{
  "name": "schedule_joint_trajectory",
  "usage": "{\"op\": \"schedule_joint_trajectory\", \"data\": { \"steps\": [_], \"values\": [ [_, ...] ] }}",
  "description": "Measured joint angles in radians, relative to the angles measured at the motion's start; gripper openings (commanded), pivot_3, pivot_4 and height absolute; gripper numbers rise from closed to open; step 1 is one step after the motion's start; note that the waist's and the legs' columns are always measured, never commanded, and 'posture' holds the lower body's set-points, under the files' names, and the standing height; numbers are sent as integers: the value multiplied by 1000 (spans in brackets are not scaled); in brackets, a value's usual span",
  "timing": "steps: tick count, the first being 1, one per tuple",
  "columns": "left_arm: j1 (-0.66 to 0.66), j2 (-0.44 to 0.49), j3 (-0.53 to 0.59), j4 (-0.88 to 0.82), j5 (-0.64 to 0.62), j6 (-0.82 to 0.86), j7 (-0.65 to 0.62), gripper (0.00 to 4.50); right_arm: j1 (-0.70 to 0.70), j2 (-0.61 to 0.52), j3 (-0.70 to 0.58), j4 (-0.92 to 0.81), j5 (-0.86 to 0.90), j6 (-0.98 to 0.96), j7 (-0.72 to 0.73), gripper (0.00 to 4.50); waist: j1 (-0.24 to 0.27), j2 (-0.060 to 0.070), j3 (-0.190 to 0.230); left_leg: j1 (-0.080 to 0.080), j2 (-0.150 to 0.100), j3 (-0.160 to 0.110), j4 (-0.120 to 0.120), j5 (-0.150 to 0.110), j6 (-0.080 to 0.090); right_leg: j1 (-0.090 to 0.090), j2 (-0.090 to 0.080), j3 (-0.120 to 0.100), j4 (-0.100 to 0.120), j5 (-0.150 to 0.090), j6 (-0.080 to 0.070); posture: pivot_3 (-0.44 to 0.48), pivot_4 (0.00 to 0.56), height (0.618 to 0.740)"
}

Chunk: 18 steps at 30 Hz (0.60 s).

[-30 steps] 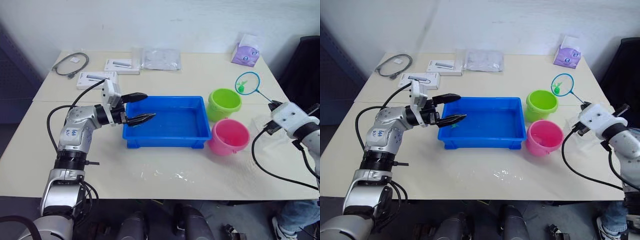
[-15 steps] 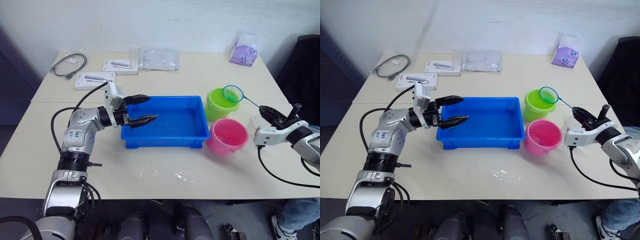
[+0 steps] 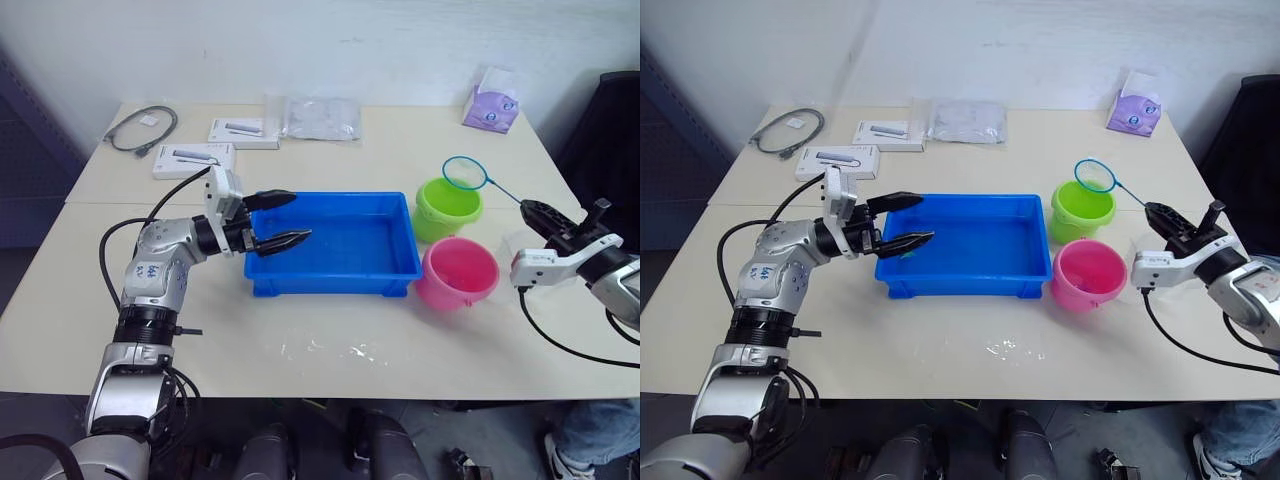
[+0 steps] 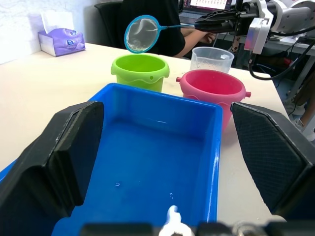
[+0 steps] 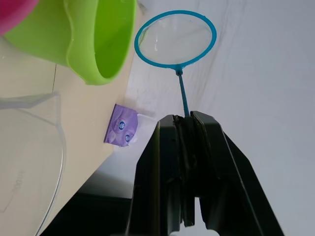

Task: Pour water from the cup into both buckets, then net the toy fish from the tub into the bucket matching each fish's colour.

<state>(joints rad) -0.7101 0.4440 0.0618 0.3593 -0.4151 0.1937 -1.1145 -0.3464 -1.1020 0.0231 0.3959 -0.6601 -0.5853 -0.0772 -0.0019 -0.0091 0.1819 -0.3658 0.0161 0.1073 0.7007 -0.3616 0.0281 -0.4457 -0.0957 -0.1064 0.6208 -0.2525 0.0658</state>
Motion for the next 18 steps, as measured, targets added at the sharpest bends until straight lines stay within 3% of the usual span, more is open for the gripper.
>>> {"op": "schedule_joint_trajectory", "data": {
  "steps": [4,9,13,18],
  "values": [
    [25,37,22,0,-2,-5,-2,4424,-2,112,-15,-164,475,61,321,0,-15,0,0,3,3,0,-1,0,-1,2,1,0,0,0,0,0,150,740],
    [132,148,99,-12,-15,-5,-18,4424,-79,208,66,-463,893,527,671,0,-25,0,0,6,4,1,-1,0,-1,2,-2,1,2,0,-2,0,150,740],
    [244,216,140,-55,-21,15,-22,4424,-152,281,153,-557,949,863,735,0,-17,0,0,5,3,-1,-1,-1,1,2,-5,0,2,-1,-3,0,150,740],
    [323,265,180,-119,-31,28,-12,4424,-257,383,276,-563,941,1122,772,0,-7,0,0,3,1,-2,0,-1,1,1,-7,-1,2,-1,-3,0,150,740]
  ]
}}
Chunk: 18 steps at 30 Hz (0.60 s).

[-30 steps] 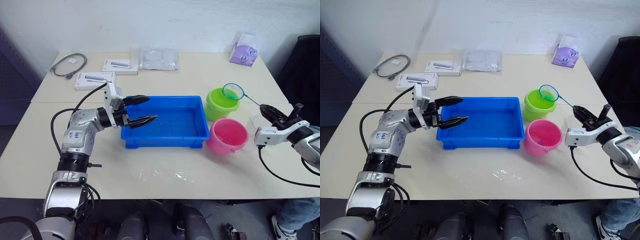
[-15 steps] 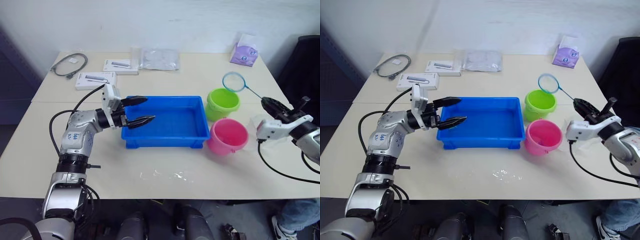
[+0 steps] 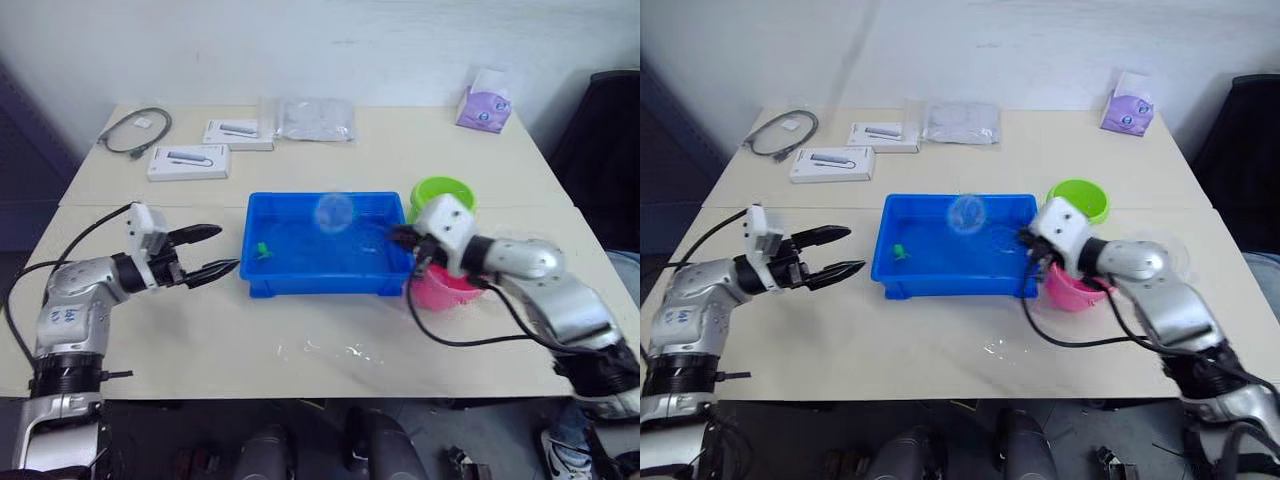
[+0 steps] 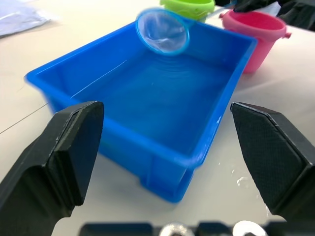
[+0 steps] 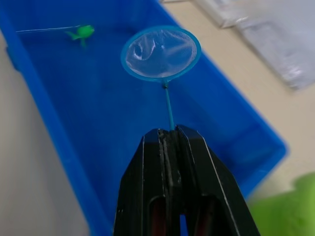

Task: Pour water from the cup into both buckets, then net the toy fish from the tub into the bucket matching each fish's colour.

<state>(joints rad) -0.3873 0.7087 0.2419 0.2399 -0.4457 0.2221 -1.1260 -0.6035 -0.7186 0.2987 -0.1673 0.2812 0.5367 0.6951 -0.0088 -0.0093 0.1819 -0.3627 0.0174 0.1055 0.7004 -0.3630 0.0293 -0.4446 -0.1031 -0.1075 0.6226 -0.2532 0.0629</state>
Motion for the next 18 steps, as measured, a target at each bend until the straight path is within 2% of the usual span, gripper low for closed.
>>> {"op": "schedule_joint_trajectory", "data": {
  "steps": [9,15,18],
  "values": [
    [94,33,24,-68,-6,40,20,4424,-150,156,127,220,-133,57,58,0,0,0,0,-4,-1,0,0,0,0,-3,0,-2,0,0,0,0,150,740],
    [109,37,30,-80,-8,39,30,4424,-279,278,157,384,-205,51,99,0,-21,0,0,-4,0,-1,0,0,0,-3,0,-2,0,0,0,0,150,740],
    [110,37,31,-81,-9,38,31,4424,-295,315,175,424,-230,51,125,0,-22,0,0,-5,0,-1,0,0,0,-3,0,-2,0,0,0,0,150,740]
  ]
}}
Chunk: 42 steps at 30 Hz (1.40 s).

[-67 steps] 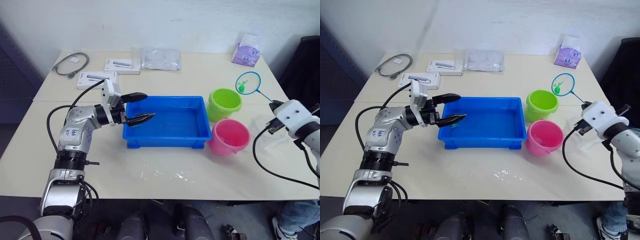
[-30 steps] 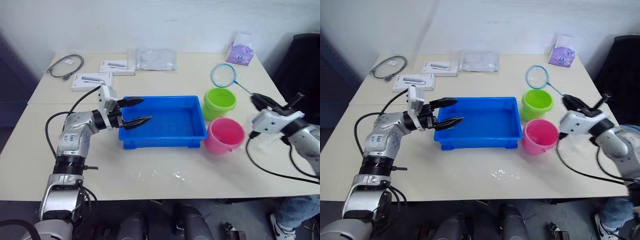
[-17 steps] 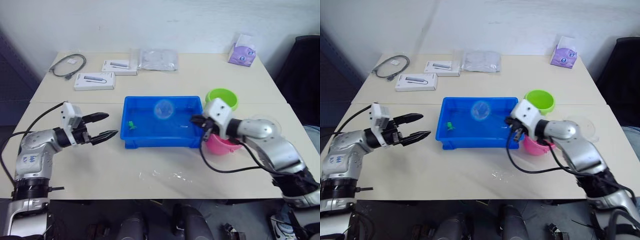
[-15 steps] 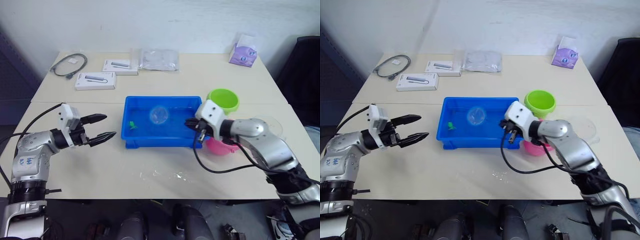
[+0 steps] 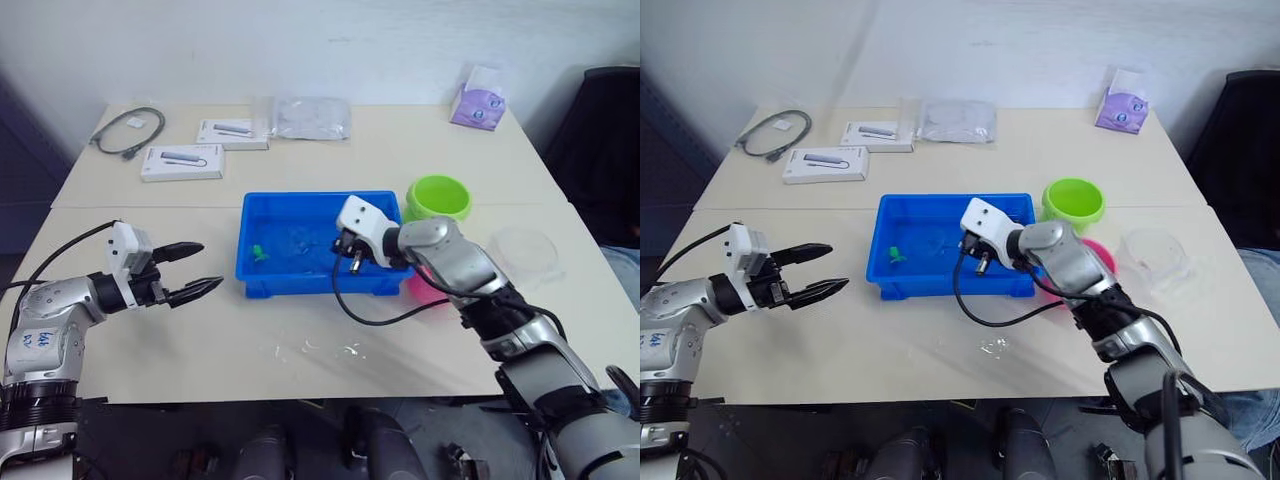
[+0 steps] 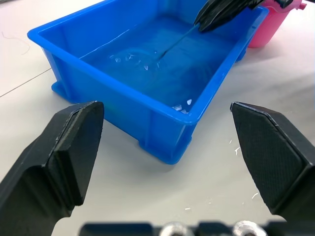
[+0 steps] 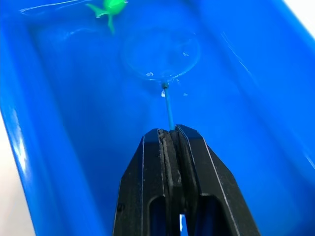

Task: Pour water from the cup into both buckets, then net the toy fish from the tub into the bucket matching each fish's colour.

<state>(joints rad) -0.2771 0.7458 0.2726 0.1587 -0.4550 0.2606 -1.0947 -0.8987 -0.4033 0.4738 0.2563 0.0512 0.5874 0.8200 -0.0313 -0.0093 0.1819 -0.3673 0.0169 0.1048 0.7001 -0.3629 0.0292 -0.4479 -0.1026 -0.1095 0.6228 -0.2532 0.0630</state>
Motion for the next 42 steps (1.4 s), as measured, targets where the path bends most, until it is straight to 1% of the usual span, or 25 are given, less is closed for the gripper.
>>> {"op": "schedule_joint_trajectory", "data": {
  "steps": [4,7,10,14,23,29,33,37,42],
  "values": [
    [2,1,3,-1,-10,0,-1,4424,-13,39,31,27,-41,-4,36,0,-2,0,0,0,0,0,0,0,0,0,0,0,0,0,0,0,150,740],
    [2,7,3,-3,-11,-1,-2,4424,-20,72,29,26,-47,-2,44,0,-3,0,0,0,0,0,0,0,0,0,0,0,0,0,0,0,150,740],
    [-2,25,3,-3,-10,-7,-9,4424,-12,80,3,17,-41,13,44,0,-4,0,0,0,0,0,0,0,-1,0,0,0,0,0,0,0,150,740],
    [-34,55,-6,-3,-2,-23,-22,4424,25,76,-41,-63,-20,45,50,0,-5,0,0,0,1,-1,0,0,-1,-1,0,0,0,0,0,0,150,740],
    [-123,63,-78,-5,44,-32,-27,4424,132,2,-147,-275,54,142,60,0,2,0,0,0,0,0,0,0,-1,-1,0,0,0,0,0,0,150,740],
    [-230,69,-155,43,86,-31,-65,4424,220,-81,-267,-396,119,176,47,0,5,0,0,-1,0,0,0,0,-1,-1,2,0,0,0,0,0,150,740],
    [-269,66,-175,68,98,-32,-81,4424,283,-147,-345,-453,145,170,41,0,6,0,0,0,0,0,0,0,-1,-1,3,0,-1,0,0,0,150,740],
    [-284,30,-185,92,101,-33,-84,4424,356,-195,-418,-495,175,142,40,0,5,0,0,-1,0,0,0,0,-1,-1,4,0,-1,0,0,0,150,740],
    [-299,-67,-183,88,63,-8,-63,4424,414,-240,-513,-549,229,130,40,0,9,0,0,-1,0,0,0,0,-1,0,4,0,0,0,0,0,150,740]
  ]
}}
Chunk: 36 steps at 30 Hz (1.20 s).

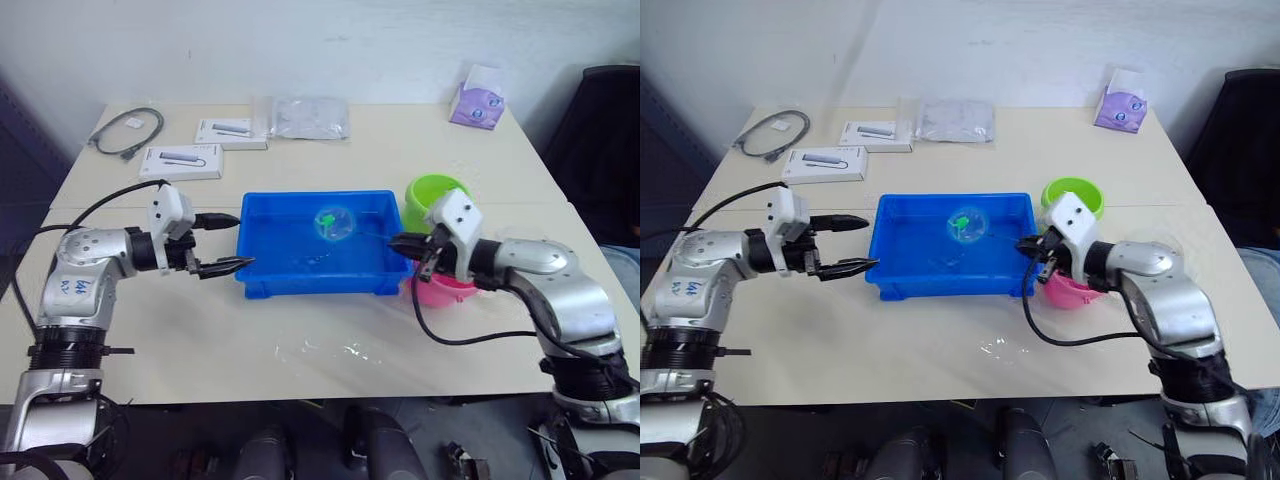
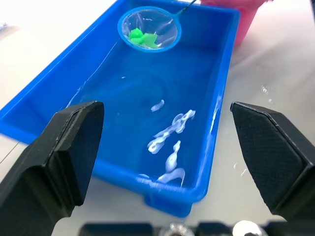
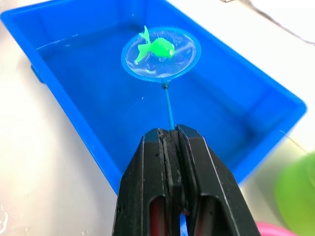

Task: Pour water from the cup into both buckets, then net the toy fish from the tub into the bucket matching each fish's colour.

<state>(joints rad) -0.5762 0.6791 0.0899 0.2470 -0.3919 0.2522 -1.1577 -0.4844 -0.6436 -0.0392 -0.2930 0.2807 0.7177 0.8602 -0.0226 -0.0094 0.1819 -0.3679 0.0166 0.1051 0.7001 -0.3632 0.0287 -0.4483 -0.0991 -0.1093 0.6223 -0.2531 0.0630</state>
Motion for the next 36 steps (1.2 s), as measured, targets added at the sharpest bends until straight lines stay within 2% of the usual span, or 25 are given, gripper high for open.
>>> {"op": "schedule_joint_trajectory", "data": {
  "steps": [5,10,16,22,27,32,36],
  "values": [
    [-32,-125,11,-23,-57,13,47,4424,38,-37,-165,-57,81,-5,-21,0,15,0,0,0,0,0,0,0,0,0,0,0,0,0,0,0,150,740],
    [-74,-192,20,-40,-83,-5,80,4424,99,-150,-232,-1,23,-148,-35,0,24,0,0,1,-1,0,0,0,1,1,2,0,-1,0,1,0,150,740],
    [-92,-220,0,-22,-81,-15,69,4424,131,-227,-239,179,-135,-435,-94,0,22,0,0,2,-2,1,0,1,1,2,2,1,-1,1,2,0,150,740],
    [-101,-224,-2,1,-75,-24,61,4424,139,-230,-238,270,-193,-484,-160,0,22,0,0,2,-1,1,0,1,1,2,2,1,-1,1,2,0,150,740],
    [-101,-225,-2,2,-75,-25,56,4424,152,-271,-169,386,-341,-676,-227,0,22,0,0,2,-1,1,0,1,1,2,2,1,-1,1,2,0,150,740],
    [-101,-225,-2,3,-73,-28,53,4424,166,-341,-115,491,-524,-940,-358,0,22,0,0,2,-1,1,0,1,0,2,1,2,-1,1,2,0,150,740],
    [-101,-225,-6,6,-59,-48,53,4424,187,-383,-81,542,-678,-1074,-499,0,21,0,0,2,-1,1,0,2,0,2,1,2,-1,1,2,0,150,740]
  ]
}}
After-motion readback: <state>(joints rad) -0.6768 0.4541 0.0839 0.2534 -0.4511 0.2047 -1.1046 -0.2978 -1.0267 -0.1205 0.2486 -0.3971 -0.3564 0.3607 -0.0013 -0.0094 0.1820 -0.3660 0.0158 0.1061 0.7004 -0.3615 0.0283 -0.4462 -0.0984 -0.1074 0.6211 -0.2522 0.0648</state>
